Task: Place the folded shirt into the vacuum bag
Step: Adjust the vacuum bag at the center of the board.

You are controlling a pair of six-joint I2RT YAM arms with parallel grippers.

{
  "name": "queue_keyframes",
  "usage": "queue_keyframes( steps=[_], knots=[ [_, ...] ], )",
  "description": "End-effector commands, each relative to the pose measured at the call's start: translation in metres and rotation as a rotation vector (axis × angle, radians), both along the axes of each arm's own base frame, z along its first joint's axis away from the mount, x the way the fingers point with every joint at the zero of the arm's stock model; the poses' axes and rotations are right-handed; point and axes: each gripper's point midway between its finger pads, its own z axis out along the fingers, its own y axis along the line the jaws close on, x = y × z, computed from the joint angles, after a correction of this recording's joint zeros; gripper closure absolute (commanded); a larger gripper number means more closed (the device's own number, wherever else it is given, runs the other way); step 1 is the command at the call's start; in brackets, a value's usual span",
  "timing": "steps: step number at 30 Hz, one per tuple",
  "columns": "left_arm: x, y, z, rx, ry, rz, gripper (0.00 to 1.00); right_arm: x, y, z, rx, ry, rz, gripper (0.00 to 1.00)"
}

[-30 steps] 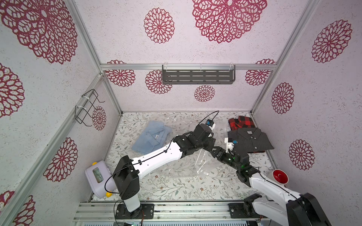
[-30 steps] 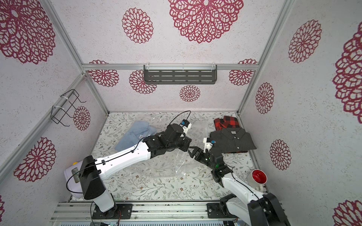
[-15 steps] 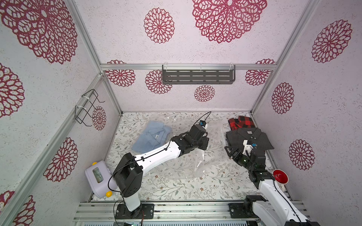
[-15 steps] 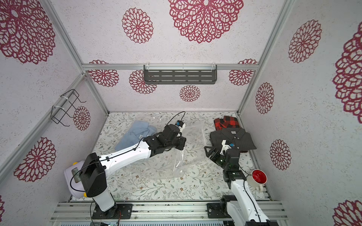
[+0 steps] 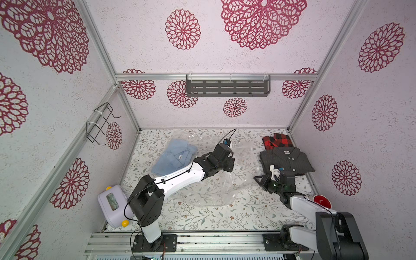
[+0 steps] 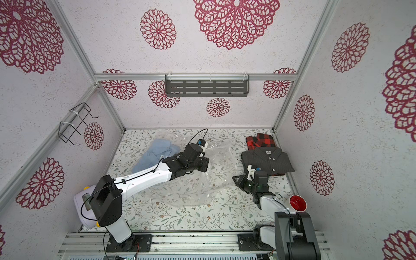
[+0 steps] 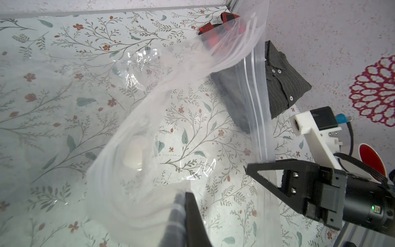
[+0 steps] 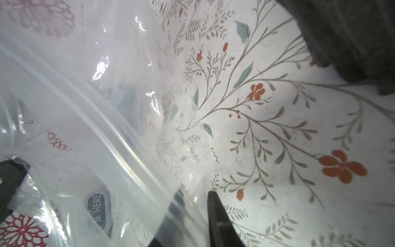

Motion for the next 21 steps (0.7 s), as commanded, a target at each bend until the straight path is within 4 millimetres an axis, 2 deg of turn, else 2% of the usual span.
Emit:
queue_keyframes(
  steps=[1,5,12,15,17,19,21],
  knots=[
    [0.009,0.026,0.009,0.005,-0.004,0.085,1.00,0.022,0.021,0.024,0.057,-0.107,0.054,0.93],
    [0.018,0.056,0.007,0.041,0.005,0.169,1.00,0.039,0.047,0.026,0.104,-0.120,0.101,0.94],
    [0.029,0.109,0.006,0.091,0.013,0.288,1.00,0.074,0.111,0.022,0.171,-0.115,0.206,0.94],
    [0.035,0.120,0.004,0.088,0.025,0.308,1.00,0.090,0.136,0.019,0.184,-0.110,0.250,0.92],
    [0.037,0.120,0.001,0.092,0.036,0.299,1.00,0.095,0.140,0.019,0.181,-0.106,0.258,0.82],
    [0.038,0.114,-0.001,0.086,0.047,0.285,1.00,0.097,0.128,0.020,0.131,-0.107,0.227,0.72],
    [0.036,0.106,-0.004,0.058,0.075,0.265,1.00,0.096,0.108,0.025,0.055,-0.120,0.187,0.62]
  ],
)
